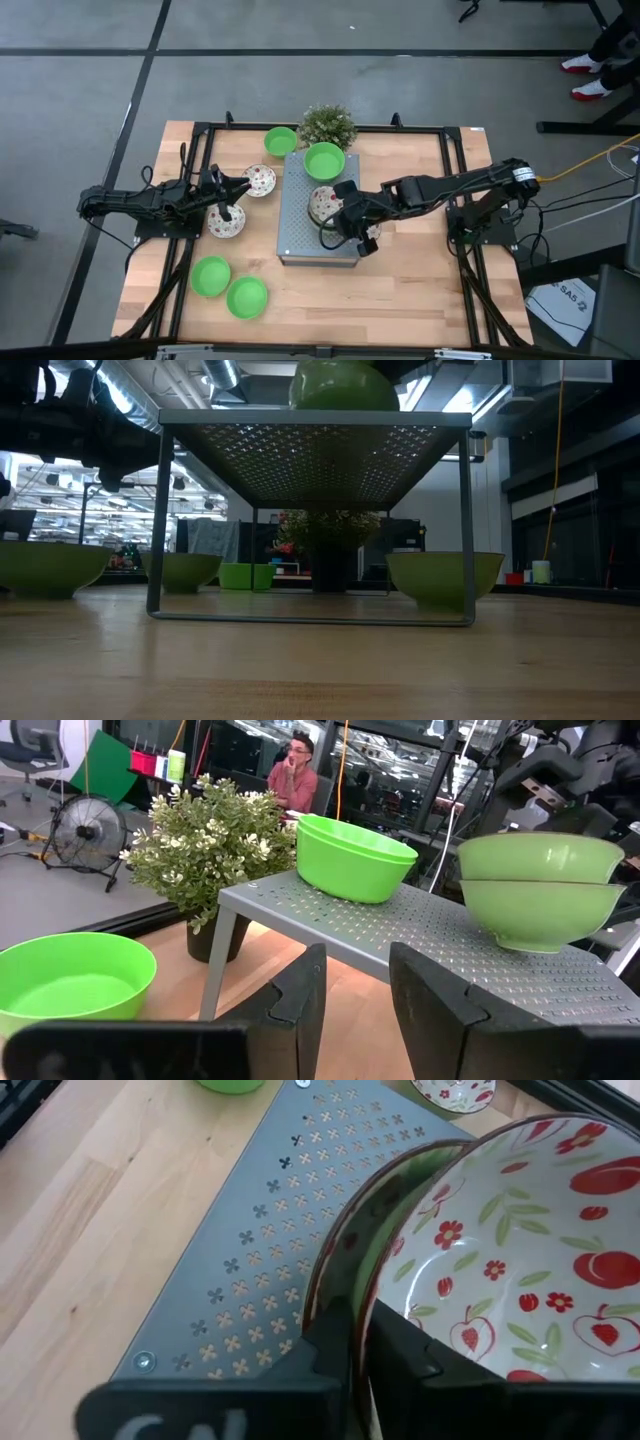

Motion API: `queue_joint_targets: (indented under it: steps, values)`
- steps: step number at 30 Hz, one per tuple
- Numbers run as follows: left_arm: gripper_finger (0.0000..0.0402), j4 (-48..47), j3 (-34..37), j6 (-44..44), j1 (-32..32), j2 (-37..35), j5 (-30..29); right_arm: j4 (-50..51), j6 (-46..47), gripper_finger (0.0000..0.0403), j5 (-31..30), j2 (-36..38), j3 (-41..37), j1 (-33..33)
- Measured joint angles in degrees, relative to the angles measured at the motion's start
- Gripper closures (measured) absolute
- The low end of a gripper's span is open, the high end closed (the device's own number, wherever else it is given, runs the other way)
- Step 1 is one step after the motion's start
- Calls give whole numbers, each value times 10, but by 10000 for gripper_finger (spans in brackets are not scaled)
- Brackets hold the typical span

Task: Pick & Place Mini bowls
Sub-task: Stack the red patterned bowl on the red patterned bowl on the shelf

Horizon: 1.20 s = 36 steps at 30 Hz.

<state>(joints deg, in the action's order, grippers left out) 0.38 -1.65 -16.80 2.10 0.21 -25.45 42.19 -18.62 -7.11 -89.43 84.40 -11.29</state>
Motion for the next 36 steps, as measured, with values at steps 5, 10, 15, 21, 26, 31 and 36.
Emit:
queue_joint_targets:
  steps: [5,10,15,21,26,31,36]
  values:
    - [295,0,0,0,0,0,0,0,0,364,2,-1,0,0]
    - [295,0,0,0,0,0,0,-1,1,373,3,-1,1,0]
    - [295,0,0,0,0,0,0,9,2,378,4,-2,27,-2]
    - [295,0,0,0,0,0,0,14,1,356,17,-2,59,-2]
    - [295,0,0,0,0,0,0,24,1,347,17,-2,63,-2]
    - [295,0,0,0,0,0,0,31,1,355,18,-2,63,-2]
    - [295,0,0,0,0,0,0,31,0,361,24,-2,63,-2]
